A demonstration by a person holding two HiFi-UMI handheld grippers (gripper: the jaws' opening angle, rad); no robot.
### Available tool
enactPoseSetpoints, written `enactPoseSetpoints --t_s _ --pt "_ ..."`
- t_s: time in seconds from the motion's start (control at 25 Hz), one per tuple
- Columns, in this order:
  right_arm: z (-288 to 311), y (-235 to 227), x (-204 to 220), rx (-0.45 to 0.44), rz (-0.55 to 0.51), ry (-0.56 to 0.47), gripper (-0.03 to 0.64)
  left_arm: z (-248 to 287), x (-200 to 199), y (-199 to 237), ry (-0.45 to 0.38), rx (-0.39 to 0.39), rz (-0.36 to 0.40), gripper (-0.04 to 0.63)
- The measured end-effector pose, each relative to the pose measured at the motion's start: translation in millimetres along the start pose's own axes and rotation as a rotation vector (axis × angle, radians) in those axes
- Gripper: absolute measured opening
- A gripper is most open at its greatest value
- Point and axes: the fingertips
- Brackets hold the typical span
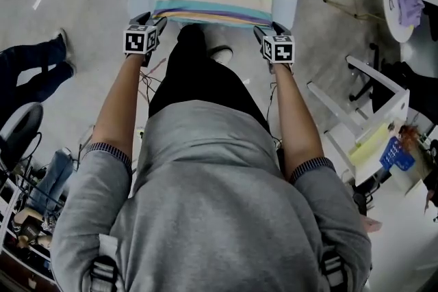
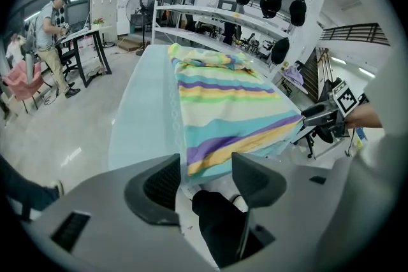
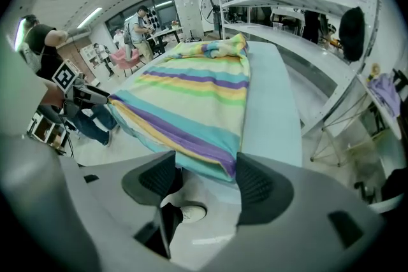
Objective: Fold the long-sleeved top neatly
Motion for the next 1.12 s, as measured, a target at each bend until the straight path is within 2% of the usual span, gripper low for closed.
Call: enactPoseSetpoints --t_s 0.2,0.4,0.48,0.64,0.68,0.72,0.84,1.0,1.12 --pt "7 2 1 0.045 -0.059 0.013 0.279 14 6 1 0.027 -0.019 0.030 0.278" --pt "5 -8 3 0.109 -0.110 0.008 0.175 15 6 2 0.012 -0.029 0.056 0.231" --pt "4 -9 3 0.126 -0.135 0.013 0.152 13 5 2 0.004 -0.023 0.065 0.184" --pt "4 -4 6 0.146 -0.224 0.042 0.130 13 6 0 0.004 -0.003 0.098 0.143" --pt "4 -3 6 0.158 -0.260 0.049 0.105 13 6 -1 0.002 0.001 0.110 0.080" --pt "3 -2 6 0.172 -0.296 0.056 0.074 12 5 -2 -0.001 0.003 0.122 0.047" --pt "1 -1 6 0.188 -0.368 0.072 0.030 7 6 -2 -0.005 0.015 0.130 0.040" --pt "-10 -2 12 0.194 -0.425 0.069 0.023 -6 11 1 -0.019 0.034 0.127 0.035" --pt "-20 1 20 0.192 -0.468 0.067 0.021 -14 23 -5 -0.008 0.060 0.173 0.034"
Point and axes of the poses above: the fingertips, and each gripper's own axes: z forward along the fingers, y to its left, x out of its underside, and after that the axes turned 6 degrees about y, right-handed
